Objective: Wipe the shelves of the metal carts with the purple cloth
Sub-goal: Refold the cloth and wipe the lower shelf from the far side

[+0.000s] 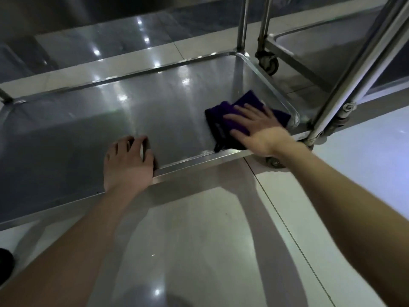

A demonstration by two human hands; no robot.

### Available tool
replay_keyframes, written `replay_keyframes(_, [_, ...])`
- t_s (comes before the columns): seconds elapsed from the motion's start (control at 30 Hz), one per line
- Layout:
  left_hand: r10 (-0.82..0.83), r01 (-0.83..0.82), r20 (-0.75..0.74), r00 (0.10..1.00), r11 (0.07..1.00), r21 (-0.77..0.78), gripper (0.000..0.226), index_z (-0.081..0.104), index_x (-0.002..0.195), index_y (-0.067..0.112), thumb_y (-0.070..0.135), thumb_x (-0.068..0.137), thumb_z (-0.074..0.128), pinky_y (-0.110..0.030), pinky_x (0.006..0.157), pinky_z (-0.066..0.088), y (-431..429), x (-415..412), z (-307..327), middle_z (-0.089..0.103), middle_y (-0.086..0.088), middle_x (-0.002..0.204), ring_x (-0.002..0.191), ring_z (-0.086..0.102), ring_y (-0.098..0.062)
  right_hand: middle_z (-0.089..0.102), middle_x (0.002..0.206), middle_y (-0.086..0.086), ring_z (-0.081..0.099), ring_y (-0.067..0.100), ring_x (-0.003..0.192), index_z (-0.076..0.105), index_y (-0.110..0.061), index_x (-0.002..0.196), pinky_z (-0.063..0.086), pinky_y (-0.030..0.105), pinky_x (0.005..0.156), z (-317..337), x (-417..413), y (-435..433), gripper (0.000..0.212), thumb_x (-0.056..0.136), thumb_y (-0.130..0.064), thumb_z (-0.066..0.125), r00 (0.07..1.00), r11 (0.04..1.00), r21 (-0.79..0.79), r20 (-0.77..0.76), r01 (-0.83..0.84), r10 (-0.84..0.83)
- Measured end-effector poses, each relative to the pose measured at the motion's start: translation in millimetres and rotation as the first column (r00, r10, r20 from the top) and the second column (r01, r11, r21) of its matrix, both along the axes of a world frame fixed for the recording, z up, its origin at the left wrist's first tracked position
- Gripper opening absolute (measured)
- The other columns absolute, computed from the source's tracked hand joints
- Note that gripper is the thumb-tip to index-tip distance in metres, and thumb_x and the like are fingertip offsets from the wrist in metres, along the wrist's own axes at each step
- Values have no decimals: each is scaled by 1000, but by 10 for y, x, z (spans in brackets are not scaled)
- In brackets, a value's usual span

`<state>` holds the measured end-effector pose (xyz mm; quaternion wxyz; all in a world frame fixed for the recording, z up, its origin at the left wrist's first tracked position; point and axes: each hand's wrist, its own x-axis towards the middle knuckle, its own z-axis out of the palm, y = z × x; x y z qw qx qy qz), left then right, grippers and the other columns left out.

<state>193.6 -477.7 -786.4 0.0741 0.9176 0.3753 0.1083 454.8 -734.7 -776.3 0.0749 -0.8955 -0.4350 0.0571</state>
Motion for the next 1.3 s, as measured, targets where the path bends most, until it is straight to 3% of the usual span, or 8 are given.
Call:
replay_keyframes(0.13, [-4, 4, 7, 1000, 999, 33, 49, 53, 150, 30, 43, 104, 46, -53, 116, 37, -53, 16, -26, 50, -11, 152, 138, 43, -38, 6, 181, -13, -4, 15, 167, 14, -60, 164, -14, 58, 130, -95, 623, -48, 65, 101, -78, 18, 993, 994, -9, -40, 110, -111])
replay_keyframes(0.33, [34, -34, 1, 999, 998, 59, 47, 53, 151, 27, 36, 106, 51, -50, 117, 36, -111, 38, -31, 49, -11, 154, 140, 41, -38, 3, 182, -9, -5, 22, 167, 12, -63, 161, -16, 64, 125, -180, 1114, 803, 76, 89, -86, 14, 979, 981, -11, -56, 195, -196])
replay_keyframes(0.53, [82, -81, 0, 997, 993, 85, 48, 51, 152, 29, 40, 105, 47, -48, 120, 33, -51, 131, 8, 47, -7, 156, 144, 40, -33, -5, 182, -3, -11, 29, 167, 7, -57, 166, -18, 71, 123, -78, 1234, 1778, 72, 99, -77, 19, 993, 993, -76, -65, 94, -99])
replay_keyframes(0.77, [85, -87, 15, 996, 986, 140, 47, 59, 148, 25, 36, 103, 52, -48, 113, 37, 146, 223, -10, 54, -10, 150, 138, 47, -36, -3, 183, -1, -9, 30, 167, 12, -53, 168, -18, 69, 123, -66, 639, 2334, 66, 106, -69, 23, 991, 992, -46, -75, -119, 115])
replay_keyframes(0.93, [58, -60, 17, 998, 988, 140, 44, 60, 144, 26, 39, 103, 54, -50, 110, 40, 253, 248, -16, 57, -11, 147, 134, 50, -38, -6, 182, -8, -12, 23, 167, 9, -57, 167, -22, 63, 123, -155, -136, 1983, 64, 105, -72, 17, 974, 975, -27, -62, -221, 219])
replay_keyframes(1.07, [45, -47, 19, 999, 990, 134, 44, 61, 145, 25, 39, 104, 53, -52, 109, 41, 310, 213, -31, 58, -14, 146, 133, 50, -39, 3, 181, -12, -5, 18, 167, 14, -56, 167, -16, 61, 129, -143, -631, 1402, 64, 104, -70, 12, 962, 963, 1, -46, -270, 270])
replay_keyframes(1.2, [38, -43, 45, 998, 993, 114, 44, 60, 144, 27, 40, 103, 53, -52, 110, 41, 299, 150, -40, 57, -13, 146, 133, 49, -38, 11, 180, -15, 1, 14, 167, 23, -56, 165, -10, 55, 132, -28, -618, 1060, 60, 107, -68, 16, 959, 961, 17, -60, -276, 277])
replay_keyframes(1.3, [43, -46, 34, 998, 995, 92, 44, 60, 143, 29, 43, 102, 50, -53, 112, 41, 295, 132, -26, 56, -12, 146, 133, 49, -39, 11, 180, -17, 0, 11, 166, 23, -60, 163, -11, 53, 132, -13, -288, 752, 62, 103, -71, 19, 977, 981, 13, -86, -193, 194])
